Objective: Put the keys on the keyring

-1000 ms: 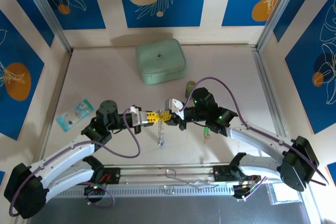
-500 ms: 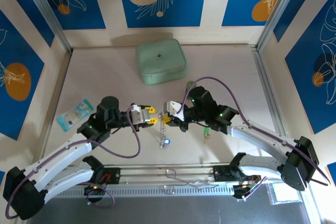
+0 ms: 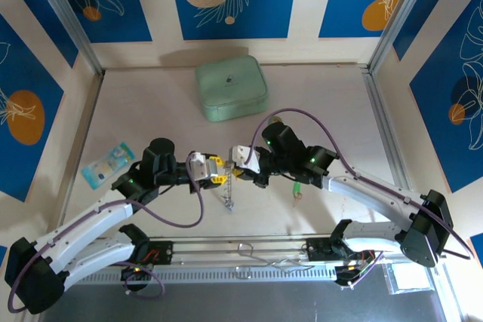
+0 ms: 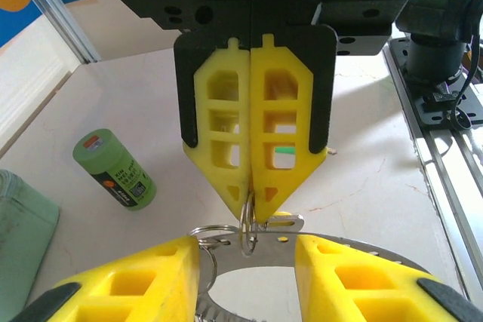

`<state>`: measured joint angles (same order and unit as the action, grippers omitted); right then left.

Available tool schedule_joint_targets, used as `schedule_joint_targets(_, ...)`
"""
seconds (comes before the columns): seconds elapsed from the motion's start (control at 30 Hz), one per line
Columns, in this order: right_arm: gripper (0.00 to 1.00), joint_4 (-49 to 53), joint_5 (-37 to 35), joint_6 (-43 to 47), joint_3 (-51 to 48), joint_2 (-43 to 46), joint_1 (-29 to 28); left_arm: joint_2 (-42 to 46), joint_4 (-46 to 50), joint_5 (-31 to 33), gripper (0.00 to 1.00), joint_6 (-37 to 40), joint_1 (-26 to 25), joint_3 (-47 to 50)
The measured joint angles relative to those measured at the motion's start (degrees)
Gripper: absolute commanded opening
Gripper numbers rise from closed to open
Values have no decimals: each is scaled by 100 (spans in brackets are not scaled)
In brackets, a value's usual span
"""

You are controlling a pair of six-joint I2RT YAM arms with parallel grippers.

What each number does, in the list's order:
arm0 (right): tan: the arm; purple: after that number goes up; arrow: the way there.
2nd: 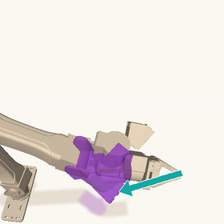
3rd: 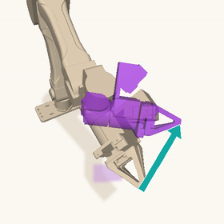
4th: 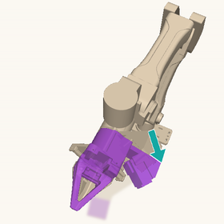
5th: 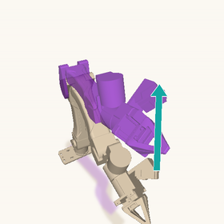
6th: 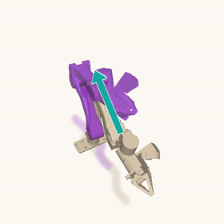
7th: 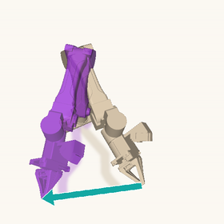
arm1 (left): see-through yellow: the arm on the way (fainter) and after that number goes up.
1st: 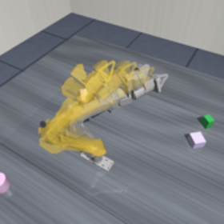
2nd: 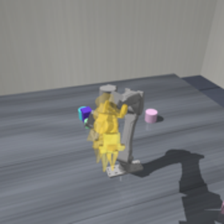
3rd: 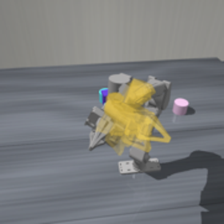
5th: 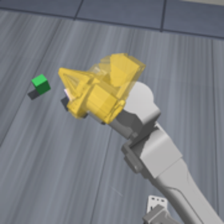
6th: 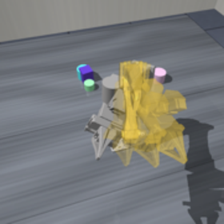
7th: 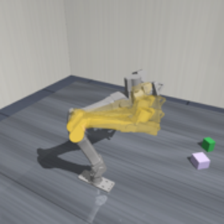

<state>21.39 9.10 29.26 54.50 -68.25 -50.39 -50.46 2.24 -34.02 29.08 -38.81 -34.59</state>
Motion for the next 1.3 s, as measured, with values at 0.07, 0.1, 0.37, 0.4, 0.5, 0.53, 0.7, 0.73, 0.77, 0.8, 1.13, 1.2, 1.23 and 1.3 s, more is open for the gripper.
schedule_joint_targets(0.07, 0, 44, -26, 39, 44, -46, -72, -7, 22, 0, 30, -7, 0, 0)
schedule_joint_targets(0.1, 0, 57, -50, 50, 74, -70, -109, -26, 26, 0, 27, 2, 0, -2)
schedule_joint_targets(0.37, 0, 66, -393, 149, 188, -184, -345, -153, 109, -42, 6, 127, -13, -4)
schedule_joint_targets(0.4, 0, 94, -455, 173, 216, -208, -367, -153, 140, -42, 2, 125, -13, -4)
schedule_joint_targets(0.5, 11, 118, -529, 205, 240, -238, -385, -146, 179, -39, 0, 131, -11, -4)
schedule_joint_targets(0.53, 18, 114, -525, 186, 240, -236, -376, -146, 170, -39, 0, 127, -11, -4)
schedule_joint_targets(0.7, 31, -304, -48, -70, -22, 24, -39, -13, -118, -46, 0, -35, -13, 70)
schedule_joint_targets(0.73, 32, -455, 144, -153, -173, 162, 70, 28, -302, -61, 0, -146, -13, 149)
schedule_joint_targets(0.77, 32, -570, 299, -219, -299, 280, 160, 55, -468, -98, 0, -243, -13, 229)
schedule_joint_targets(0.8, 32, -684, 450, -299, -431, 391, 229, 79, -654, -151, 0, -363, -13, 326)
schedule_joint_targets(1.13, 24, -1027, 933, -573, -702, 507, 328, 90, -1259, -433, 0, -896, -13, 575)
schedule_joint_targets(1.2, 20, -1025, 931, -564, -702, 503, 328, 90, -1259, -461, 0, -916, -13, 575)
schedule_joint_targets(1.23, 17, -1025, 925, -555, -702, 503, 328, 90, -1259, -476, 0, -916, -13, 575)
schedule_joint_targets(1.3, 13, -1019, 911, -553, -702, 503, 328, 90, -1259, -494, 0, -916, -13, 577)
